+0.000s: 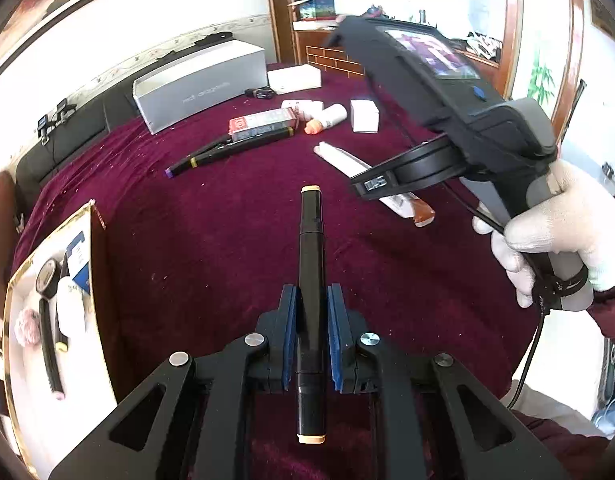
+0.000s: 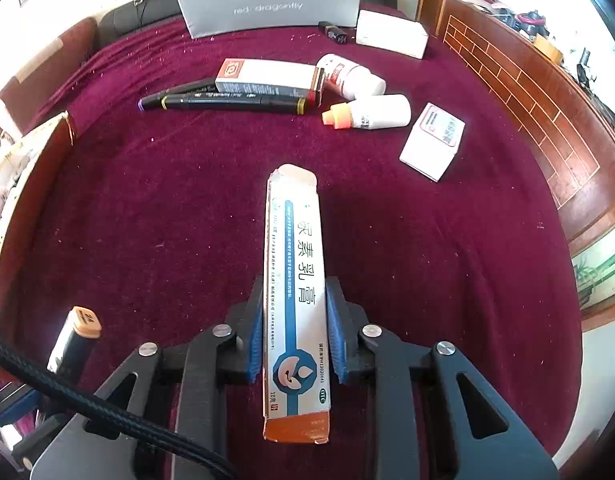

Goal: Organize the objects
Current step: 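Carry the ointment box and orange-capped marker toward the tray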

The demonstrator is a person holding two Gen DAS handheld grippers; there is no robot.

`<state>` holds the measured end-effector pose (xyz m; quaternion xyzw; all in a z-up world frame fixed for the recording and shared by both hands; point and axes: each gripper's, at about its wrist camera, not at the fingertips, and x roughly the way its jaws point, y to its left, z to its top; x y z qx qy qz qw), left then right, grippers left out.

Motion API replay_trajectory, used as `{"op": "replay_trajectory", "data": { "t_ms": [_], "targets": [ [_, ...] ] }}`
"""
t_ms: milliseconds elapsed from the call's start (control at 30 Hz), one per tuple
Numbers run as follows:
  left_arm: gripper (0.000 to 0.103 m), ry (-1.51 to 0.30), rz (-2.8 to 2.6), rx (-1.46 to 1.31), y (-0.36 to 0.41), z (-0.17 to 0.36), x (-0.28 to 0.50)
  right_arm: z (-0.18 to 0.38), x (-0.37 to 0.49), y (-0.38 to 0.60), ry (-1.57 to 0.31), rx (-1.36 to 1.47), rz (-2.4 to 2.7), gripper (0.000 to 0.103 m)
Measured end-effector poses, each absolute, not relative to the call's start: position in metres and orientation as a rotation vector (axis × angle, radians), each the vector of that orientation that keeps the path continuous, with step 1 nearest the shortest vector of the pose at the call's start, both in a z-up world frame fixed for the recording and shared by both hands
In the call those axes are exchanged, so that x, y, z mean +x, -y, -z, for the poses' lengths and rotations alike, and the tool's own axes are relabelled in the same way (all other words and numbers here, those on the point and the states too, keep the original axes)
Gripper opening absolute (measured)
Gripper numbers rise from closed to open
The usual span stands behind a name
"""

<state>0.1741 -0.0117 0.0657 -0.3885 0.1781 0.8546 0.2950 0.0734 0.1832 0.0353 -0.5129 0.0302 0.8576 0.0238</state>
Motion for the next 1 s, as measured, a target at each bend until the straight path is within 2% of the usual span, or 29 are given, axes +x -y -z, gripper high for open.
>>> {"op": "replay_trajectory", "data": {
  "t_ms": [467, 767, 1000],
  "targets": [
    [0.012, -0.254, -2.38, -1.044, 0.072, -0.085, 0.164, -0.076, 0.094, -0.161, -0.162, -1.505, -2.834, 0.021],
    [0.012, -0.218, -2.56, -1.037, 0.129, -0.101, 0.155, -0.105, 0.097, -0.102, -0.156, -1.534, -3.017, 0.021],
    [0.012, -0.255, -2.721, -1.09, 0.181, -0.096, 0.136, -0.115, 0.086, -0.037, -0.175, -1.65, -3.129, 0.021]
  ]
}}
